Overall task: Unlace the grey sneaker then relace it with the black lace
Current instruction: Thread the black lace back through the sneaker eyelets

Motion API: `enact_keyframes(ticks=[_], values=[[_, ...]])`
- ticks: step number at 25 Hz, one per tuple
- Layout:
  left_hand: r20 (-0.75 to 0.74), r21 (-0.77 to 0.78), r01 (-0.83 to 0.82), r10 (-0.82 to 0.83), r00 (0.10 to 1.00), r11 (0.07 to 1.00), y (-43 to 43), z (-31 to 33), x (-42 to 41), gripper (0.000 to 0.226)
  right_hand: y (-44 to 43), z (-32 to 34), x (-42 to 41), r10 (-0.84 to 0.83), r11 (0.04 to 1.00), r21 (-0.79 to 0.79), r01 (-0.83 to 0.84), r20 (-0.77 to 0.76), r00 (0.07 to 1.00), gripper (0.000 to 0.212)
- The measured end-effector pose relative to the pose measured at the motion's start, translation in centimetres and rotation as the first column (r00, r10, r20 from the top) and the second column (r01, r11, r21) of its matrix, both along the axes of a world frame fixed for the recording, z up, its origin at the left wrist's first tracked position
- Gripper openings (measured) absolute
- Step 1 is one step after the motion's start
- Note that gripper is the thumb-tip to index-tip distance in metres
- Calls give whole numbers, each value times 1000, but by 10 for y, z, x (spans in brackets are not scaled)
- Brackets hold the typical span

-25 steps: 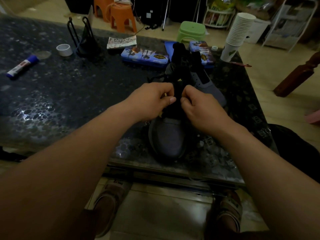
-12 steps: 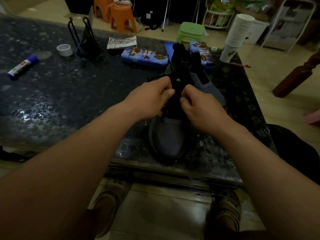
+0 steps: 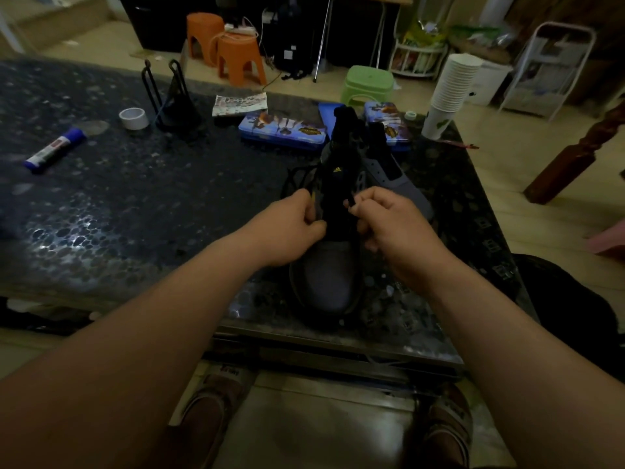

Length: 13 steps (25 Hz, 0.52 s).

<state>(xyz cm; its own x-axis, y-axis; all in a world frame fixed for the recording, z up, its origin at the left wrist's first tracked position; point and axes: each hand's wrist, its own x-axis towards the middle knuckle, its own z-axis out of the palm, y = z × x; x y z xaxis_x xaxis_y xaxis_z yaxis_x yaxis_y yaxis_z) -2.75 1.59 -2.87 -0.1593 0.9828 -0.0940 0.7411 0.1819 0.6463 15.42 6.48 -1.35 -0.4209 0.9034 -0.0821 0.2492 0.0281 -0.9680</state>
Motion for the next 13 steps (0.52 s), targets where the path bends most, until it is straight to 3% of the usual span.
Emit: enact_keyframes(ticks=[4, 5, 8, 11, 13], values=[[-5, 3, 11, -11, 1000, 1000, -4, -7, 7, 26, -4, 11, 3, -19, 976, -216, -16, -160, 987, 12], [-27, 21, 13, -12, 1000, 1000, -5, -6, 8, 25, -2, 19, 4, -30, 982, -191, 0, -155, 988, 11], [-28, 224, 0, 6, 1000, 974, -4, 5, 12, 21, 0, 53, 12, -45, 995, 87, 49, -46, 998, 13], [18, 277, 171, -183, 983, 946, -3, 22, 28, 21, -6, 81, 16, 16, 985, 169, 23, -229, 973, 14], [214, 211, 244, -288, 933, 947, -7, 35, 41, 17, -11, 97, 16, 52, 993, 120, -8, -368, 928, 14]])
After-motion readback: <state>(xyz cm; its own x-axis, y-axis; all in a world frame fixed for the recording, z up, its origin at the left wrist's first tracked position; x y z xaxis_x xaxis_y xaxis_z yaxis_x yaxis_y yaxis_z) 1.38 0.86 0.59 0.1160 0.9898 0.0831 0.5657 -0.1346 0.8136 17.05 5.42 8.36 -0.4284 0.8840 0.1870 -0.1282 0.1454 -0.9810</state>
